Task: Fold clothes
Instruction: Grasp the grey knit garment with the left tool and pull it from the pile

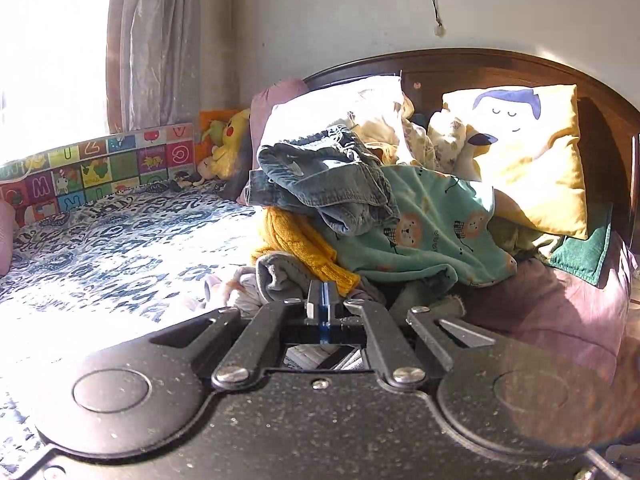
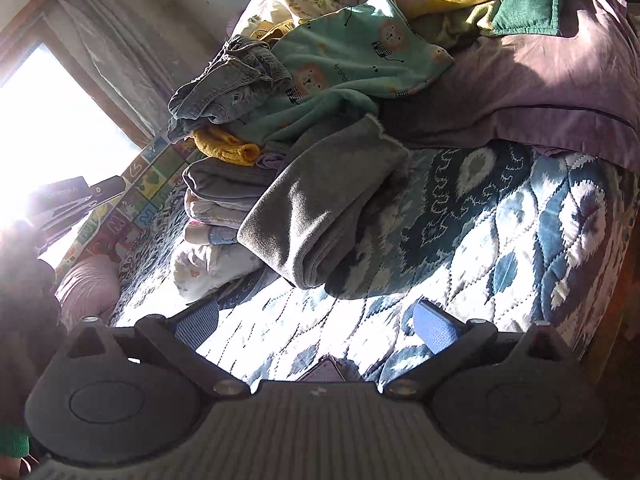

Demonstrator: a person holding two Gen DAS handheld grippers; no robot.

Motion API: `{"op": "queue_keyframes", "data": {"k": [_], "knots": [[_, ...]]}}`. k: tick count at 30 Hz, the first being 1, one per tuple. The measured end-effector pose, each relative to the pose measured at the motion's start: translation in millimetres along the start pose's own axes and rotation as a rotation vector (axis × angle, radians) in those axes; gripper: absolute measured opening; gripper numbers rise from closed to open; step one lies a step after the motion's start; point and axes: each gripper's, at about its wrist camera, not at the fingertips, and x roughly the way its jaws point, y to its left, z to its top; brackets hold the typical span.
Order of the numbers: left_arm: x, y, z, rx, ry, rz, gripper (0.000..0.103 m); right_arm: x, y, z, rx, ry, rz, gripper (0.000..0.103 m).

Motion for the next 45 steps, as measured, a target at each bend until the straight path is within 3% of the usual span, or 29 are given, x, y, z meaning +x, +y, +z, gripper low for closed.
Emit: {"op": "queue_keyframes", "data": {"k": [4,5,6,7,8,9,17,24,26,27,28,31,35,45], "knots": [[-18.3,9.3,3.7,0.04,0.045,-0.033,0.0,-9.8,12.2,-13.0,-0.008,0.012,0.031,0.103],[-16.6,6.5,-0.9,0.057,0.068,-0.039,0.004,-11.9,13.6,-16.4,-0.008,0.014,0.03,0.103],[-14.5,4.0,-5.5,0.069,0.088,-0.044,0.031,-13.6,14.1,-19.0,-0.01,0.015,0.022,0.103],[-11.5,1.6,-11.1,0.067,0.097,-0.046,0.069,-15.5,14.6,-21.7,-0.014,0.017,0.014,0.103],[-7.6,-1.8,-18.5,0.064,0.097,-0.041,0.078,-17.2,14.9,-24.0,-0.022,0.018,0.006,0.103],[-2.3,-5.6,-26.2,0.063,0.108,-0.045,0.079,-18.1,14.6,-24.5,-0.029,0.016,-0.001,0.103],[69.1,-49.0,-73.2,0.107,0.25,-0.108,0.079,-5.8,-9.6,-8.5,-0.027,0.013,-0.064,0.103],[128.5,-90.3,-93.9,0.162,0.313,-0.116,0.065,11.7,-35.7,-8.3,0.01,0.044,-0.105,0.103],[144.4,-94.2,-102.3,0.17,0.359,-0.108,0.042,15.6,-41.2,-9.1,0.017,0.053,-0.114,0.103],[151.6,-94.8,-107.1,0.173,0.385,-0.109,0.021,16.7,-42.6,-9.1,0.018,0.055,-0.117,0.103],[156.4,-95.4,-111.1,0.176,0.402,-0.112,0.012,17.6,-44.0,-9.3,0.02,0.057,-0.119,0.103],[149.6,-94.2,-112.8,0.173,0.392,-0.147,0.001,17.9,-45.3,-8.9,0.024,0.057,-0.119,0.103],[119.6,-76.6,-95.8,0.123,0.32,-0.154,0.0,14.8,-42.1,-9.1,0.021,0.051,-0.11,0.103],[35.9,0.8,-57.5,-0.001,0.187,-0.039,0.0,-4.6,-5.1,-16.7,-0.024,0.049,-0.044,0.103]]}}
